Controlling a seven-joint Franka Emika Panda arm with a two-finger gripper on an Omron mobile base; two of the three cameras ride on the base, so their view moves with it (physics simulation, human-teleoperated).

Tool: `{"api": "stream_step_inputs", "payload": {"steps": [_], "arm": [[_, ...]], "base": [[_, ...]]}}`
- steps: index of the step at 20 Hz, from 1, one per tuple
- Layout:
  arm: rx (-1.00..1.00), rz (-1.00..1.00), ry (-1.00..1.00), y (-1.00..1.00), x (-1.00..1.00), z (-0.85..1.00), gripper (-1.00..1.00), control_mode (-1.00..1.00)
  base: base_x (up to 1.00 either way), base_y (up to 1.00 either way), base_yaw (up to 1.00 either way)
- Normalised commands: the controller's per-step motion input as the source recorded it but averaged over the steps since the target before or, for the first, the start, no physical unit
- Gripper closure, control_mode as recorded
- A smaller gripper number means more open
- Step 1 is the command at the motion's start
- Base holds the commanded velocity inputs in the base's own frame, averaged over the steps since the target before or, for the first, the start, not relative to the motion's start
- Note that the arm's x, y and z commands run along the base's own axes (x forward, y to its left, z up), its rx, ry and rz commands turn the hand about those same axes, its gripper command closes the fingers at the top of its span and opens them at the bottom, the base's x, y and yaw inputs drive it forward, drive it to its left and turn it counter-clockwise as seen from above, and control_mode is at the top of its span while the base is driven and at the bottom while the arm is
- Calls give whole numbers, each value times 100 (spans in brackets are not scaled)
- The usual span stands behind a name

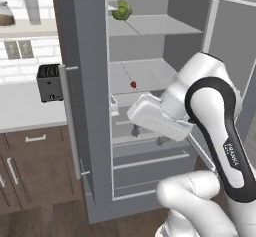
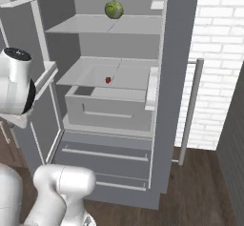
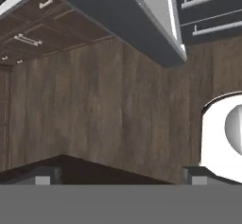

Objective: Take the strawberry from the fridge and place it on top of the pancake, located on the dining counter.

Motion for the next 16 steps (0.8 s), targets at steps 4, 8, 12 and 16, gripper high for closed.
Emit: {"api": "stream_step_inputs", "payload": {"steps": [4, 8, 12, 16], "arm": [[-57, 9, 23, -50, 3, -22, -100, -100], [-34, -8, 18, -89, 4, -60, -100, -100], [18, -16, 1, -100, 1, -41, -100, -100], [0, -2, -3, -87, 3, -34, -100, -100]], "base": [[0, 0, 0], [0, 0, 0], [0, 0, 0], [0, 0, 0]]}}
